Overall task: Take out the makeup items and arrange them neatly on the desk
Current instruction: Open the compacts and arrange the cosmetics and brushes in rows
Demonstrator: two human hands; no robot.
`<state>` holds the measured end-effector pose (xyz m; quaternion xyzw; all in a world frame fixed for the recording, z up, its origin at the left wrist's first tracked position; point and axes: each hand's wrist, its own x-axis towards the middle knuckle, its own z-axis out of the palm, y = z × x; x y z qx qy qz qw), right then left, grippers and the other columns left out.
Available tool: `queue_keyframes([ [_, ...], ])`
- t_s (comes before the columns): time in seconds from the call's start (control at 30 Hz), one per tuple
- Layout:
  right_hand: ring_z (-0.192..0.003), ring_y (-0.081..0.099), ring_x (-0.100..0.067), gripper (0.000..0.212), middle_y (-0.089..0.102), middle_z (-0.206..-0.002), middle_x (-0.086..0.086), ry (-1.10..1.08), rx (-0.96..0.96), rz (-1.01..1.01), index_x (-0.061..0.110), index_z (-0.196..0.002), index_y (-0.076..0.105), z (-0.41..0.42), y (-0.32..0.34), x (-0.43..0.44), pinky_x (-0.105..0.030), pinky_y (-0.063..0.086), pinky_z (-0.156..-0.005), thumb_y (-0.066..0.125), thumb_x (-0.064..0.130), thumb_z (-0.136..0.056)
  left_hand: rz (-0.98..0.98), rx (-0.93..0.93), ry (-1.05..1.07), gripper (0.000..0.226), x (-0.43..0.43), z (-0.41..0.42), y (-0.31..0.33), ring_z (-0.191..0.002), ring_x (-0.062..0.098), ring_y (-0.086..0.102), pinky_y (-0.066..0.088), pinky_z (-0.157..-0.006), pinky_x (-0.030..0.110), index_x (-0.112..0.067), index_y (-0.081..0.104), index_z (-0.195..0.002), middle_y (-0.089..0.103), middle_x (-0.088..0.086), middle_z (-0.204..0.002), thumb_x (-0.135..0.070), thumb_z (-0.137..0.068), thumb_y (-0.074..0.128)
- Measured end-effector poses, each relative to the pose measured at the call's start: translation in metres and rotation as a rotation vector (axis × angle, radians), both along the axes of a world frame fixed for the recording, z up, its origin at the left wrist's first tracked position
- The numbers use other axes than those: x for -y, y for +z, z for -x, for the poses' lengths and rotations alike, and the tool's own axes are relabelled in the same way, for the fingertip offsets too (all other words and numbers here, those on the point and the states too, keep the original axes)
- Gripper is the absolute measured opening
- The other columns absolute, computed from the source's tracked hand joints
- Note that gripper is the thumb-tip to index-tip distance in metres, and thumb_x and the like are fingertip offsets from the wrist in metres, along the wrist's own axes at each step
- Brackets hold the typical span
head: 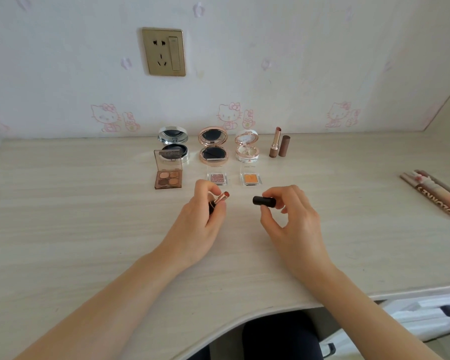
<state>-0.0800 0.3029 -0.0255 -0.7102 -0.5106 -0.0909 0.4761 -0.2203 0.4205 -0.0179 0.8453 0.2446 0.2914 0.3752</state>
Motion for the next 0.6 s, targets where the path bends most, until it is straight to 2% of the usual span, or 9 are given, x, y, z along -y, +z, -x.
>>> queue_keyframes([
  [0.1,-0.082,0.048,0.000,0.022,0.053,-0.091,0.007,0.027,-0.018,0.012,0.013,-0.100,0.061,0.001,0.001,0.000,-0.007,0.037,-0.074,0.066,0.002,-0.082,-0.012,-0.001,-0.007,0.005,0.002,0.000,0.002,-0.048,0.008,0.033,0.029,-0.049,0.023,-0.025,0.037,-0.101,0.041,0.002,-0.062,-0.020,-0.101,0.036],
  [0.2,-0.084,0.056,-0.005,0.021,0.058,-0.095,0.009,0.065,-0.133,0.022,0.018,-0.098,0.059,0.000,0.002,0.002,-0.017,0.047,-0.071,0.065,0.005,-0.083,-0.021,-0.014,0.005,0.007,0.002,-0.001,0.004,-0.051,0.008,0.035,0.029,-0.050,0.023,-0.027,0.039,-0.099,0.051,0.012,-0.071,-0.020,-0.100,0.036],
  [0.27,-0.092,0.062,-0.005,0.022,0.065,-0.098,0.013,0.105,-0.318,0.024,0.022,-0.096,0.058,-0.003,0.007,0.004,-0.022,0.052,-0.076,0.063,0.004,-0.084,-0.022,-0.001,0.008,0.004,0.003,-0.005,0.005,-0.051,0.008,0.038,0.031,-0.051,0.023,-0.026,0.040,-0.100,0.057,0.004,-0.072,-0.022,-0.100,0.039],
  [0.33,-0.093,0.066,-0.005,0.024,0.069,-0.092,0.012,0.129,-0.455,0.008,0.023,-0.093,0.057,-0.008,0.010,0.006,-0.022,0.053,-0.078,0.060,0.001,-0.084,0.017,0.029,0.005,0.003,0.006,-0.011,0.008,-0.054,0.006,0.049,0.035,-0.050,0.019,-0.022,0.043,-0.100,0.066,-0.007,-0.080,-0.021,-0.098,0.046],
  [0.4,-0.087,0.068,-0.009,0.024,0.070,-0.087,0.010,0.118,-0.510,-0.010,0.022,-0.091,0.057,-0.016,0.013,0.009,-0.025,0.055,-0.076,0.059,0.000,-0.084,0.088,0.060,0.001,0.006,0.009,-0.019,0.010,-0.074,-0.002,0.062,0.042,-0.059,0.015,-0.021,0.048,-0.096,0.071,-0.013,-0.090,-0.020,-0.095,0.054],
  [0.47,-0.082,0.067,-0.011,0.023,0.069,-0.086,0.007,0.085,-0.542,-0.021,0.023,-0.092,0.057,-0.027,0.016,0.011,-0.029,0.056,-0.074,0.059,0.001,-0.084,0.118,0.081,-0.013,0.009,0.012,-0.030,0.012,-0.095,-0.005,0.062,0.044,-0.079,0.011,-0.023,0.053,-0.091,0.071,-0.016,-0.095,-0.017,-0.091,0.060],
  [0.53,-0.080,0.066,-0.009,0.022,0.067,-0.086,0.008,0.044,-0.556,-0.018,0.025,-0.094,0.058,-0.043,0.018,0.013,-0.032,0.056,-0.072,0.060,0.004,-0.086,0.101,0.089,-0.011,0.010,0.014,-0.046,0.012,-0.099,-0.004,0.059,0.044,-0.087,0.017,-0.025,0.058,-0.088,0.067,-0.022,-0.095,-0.018,-0.087,0.065],
  [0.6,-0.081,0.065,-0.008,0.023,0.066,-0.086,0.011,0.008,-0.556,-0.012,0.028,-0.097,0.060,-0.059,0.018,0.016,-0.032,0.056,-0.073,0.058,0.007,-0.087,0.086,0.106,0.014,0.011,0.016,-0.066,0.015,-0.094,0.001,0.058,0.048,-0.085,0.023,-0.028,0.061,-0.087,0.064,-0.022,-0.093,-0.020,-0.085,0.068],
])
